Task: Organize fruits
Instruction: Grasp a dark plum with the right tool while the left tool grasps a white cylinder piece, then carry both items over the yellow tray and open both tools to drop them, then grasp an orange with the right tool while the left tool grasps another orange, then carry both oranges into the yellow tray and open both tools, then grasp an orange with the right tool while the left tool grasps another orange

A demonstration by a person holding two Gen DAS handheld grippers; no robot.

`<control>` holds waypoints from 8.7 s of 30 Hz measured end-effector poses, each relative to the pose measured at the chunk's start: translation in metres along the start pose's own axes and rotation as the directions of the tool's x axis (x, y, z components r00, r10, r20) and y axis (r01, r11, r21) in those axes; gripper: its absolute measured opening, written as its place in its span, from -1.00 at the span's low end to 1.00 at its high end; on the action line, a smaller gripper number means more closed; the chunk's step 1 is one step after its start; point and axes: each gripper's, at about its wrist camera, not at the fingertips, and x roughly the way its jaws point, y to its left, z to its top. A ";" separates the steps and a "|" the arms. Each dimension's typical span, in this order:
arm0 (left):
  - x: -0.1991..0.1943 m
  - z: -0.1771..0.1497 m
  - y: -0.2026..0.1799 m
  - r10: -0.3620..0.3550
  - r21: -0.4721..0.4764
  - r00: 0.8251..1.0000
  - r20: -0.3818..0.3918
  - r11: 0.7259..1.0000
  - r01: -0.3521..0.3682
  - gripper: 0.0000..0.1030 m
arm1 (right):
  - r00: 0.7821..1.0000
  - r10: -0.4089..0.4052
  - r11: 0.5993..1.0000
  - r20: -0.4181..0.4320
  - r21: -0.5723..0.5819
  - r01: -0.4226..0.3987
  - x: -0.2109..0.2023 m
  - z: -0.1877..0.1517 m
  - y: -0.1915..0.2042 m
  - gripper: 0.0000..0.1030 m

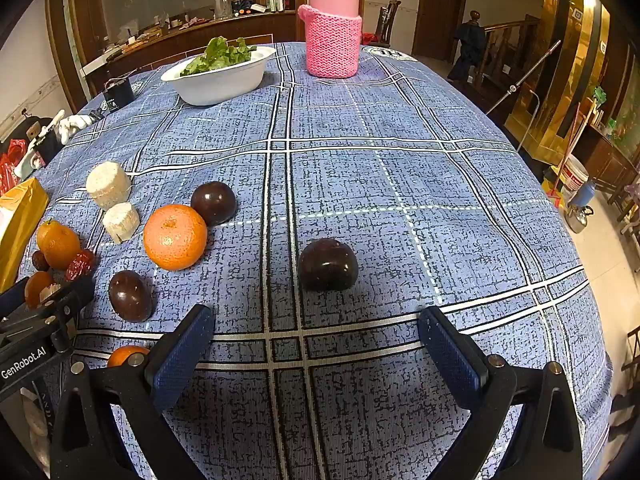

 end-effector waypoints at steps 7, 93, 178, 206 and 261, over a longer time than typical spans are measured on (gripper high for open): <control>-0.001 0.000 0.000 -0.009 0.029 0.999 -0.038 1.000 0.010 1.00 | 1.000 0.000 1.000 0.000 0.000 0.000 0.000 0.000 0.000 1.00; -0.083 -0.027 0.062 -0.247 0.035 0.968 0.035 0.969 0.246 -0.49 | 0.870 0.490 0.841 -0.045 -0.237 -0.486 -0.107 -0.096 0.078 -0.48; -0.101 -0.029 0.103 -0.255 -0.024 0.966 0.038 0.966 0.256 0.45 | 0.961 0.276 0.959 0.033 0.059 -0.278 -0.041 -0.030 0.027 0.08; -0.048 -0.015 0.039 -0.172 0.086 0.985 0.013 0.982 0.170 -0.38 | 0.922 0.385 0.913 0.052 0.122 -0.388 -0.033 -0.032 0.015 -0.25; -0.161 -0.064 0.269 -0.107 -0.340 0.974 0.202 0.925 0.172 0.41 | 0.883 0.470 0.823 0.014 -0.369 -0.432 -0.132 -0.058 0.275 0.32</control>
